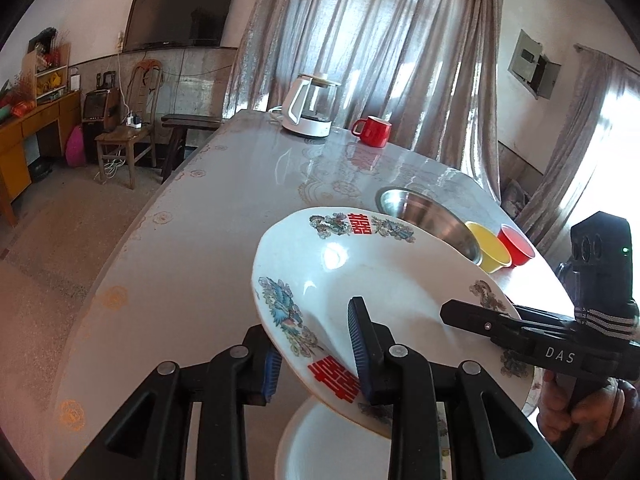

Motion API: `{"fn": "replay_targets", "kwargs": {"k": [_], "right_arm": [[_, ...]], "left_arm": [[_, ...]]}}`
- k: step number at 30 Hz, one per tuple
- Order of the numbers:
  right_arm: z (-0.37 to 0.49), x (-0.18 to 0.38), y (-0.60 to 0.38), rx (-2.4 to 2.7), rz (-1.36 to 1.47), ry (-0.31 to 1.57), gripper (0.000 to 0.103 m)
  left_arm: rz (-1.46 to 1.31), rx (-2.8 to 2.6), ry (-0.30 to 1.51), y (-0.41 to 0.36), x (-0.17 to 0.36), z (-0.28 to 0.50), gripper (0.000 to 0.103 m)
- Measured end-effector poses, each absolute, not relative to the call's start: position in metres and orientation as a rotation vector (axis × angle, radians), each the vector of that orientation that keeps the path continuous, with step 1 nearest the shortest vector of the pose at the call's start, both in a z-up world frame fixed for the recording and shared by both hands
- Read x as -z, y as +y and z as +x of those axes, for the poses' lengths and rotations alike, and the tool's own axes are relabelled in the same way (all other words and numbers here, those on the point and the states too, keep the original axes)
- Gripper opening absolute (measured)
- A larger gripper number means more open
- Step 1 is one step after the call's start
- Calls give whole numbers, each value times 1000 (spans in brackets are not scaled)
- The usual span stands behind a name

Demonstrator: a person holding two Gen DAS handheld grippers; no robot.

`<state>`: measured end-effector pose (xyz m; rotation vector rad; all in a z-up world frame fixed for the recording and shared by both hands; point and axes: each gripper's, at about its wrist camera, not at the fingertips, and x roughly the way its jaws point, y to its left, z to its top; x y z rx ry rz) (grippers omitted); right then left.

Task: Organize plates and bowls

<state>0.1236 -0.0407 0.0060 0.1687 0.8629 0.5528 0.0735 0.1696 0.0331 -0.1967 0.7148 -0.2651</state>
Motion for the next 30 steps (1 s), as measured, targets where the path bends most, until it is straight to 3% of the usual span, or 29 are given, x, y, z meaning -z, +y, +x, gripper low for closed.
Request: {"fn": "replay_targets", "kwargs": {"k": [12,30], "right_arm": [[65,-21,-112,-456,219,838,31],[37,17,-194,-260,305,918,33]], "left_arm": [[-160,445,729,93,-42,35,34],[-134,489,912,22,-6,49,35]]}}
